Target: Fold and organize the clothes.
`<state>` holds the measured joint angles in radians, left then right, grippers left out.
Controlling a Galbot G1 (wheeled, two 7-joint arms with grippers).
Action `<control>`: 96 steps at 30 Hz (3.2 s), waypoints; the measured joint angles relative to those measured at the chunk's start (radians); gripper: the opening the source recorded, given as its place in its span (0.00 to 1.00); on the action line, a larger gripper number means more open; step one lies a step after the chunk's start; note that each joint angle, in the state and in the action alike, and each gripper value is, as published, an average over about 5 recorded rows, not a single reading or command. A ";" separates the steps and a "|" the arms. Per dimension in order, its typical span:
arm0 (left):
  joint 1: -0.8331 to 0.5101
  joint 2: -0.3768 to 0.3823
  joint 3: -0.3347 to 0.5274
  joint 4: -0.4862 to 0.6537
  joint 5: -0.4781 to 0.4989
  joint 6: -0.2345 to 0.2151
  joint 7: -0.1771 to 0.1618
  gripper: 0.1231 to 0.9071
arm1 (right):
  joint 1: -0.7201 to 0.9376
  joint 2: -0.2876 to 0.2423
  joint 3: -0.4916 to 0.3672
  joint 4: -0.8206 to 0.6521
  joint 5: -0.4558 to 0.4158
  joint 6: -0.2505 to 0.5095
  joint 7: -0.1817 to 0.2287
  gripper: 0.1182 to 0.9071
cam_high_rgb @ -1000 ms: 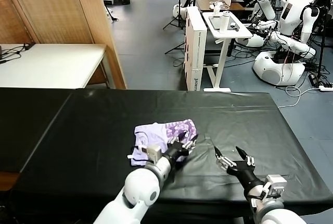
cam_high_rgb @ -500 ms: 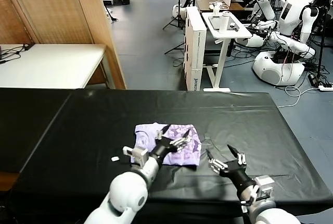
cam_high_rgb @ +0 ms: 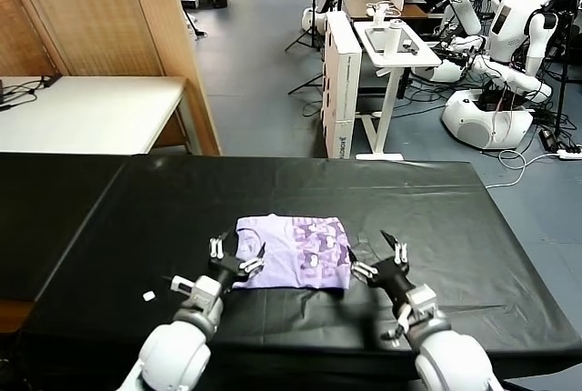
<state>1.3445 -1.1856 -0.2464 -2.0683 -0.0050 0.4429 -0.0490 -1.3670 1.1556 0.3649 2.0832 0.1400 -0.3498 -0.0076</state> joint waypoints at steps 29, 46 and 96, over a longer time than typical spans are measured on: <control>0.024 0.040 -0.070 0.032 0.056 0.099 0.054 1.00 | 0.260 -0.035 -0.142 -0.252 -0.019 -0.150 0.009 1.00; 0.035 0.004 -0.136 -0.046 -0.116 -0.135 0.009 1.00 | 0.185 -0.042 -0.052 -0.135 0.136 -0.062 0.052 1.00; 0.383 -0.281 -0.360 -0.139 -0.094 -0.535 0.161 1.00 | -0.500 0.180 0.393 0.327 -0.021 0.228 0.012 1.00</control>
<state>1.7277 -1.4670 -0.6061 -2.2069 -0.0988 -0.0924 0.1123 -1.8673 1.3353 0.7576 2.4106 0.1189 -0.1216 0.0044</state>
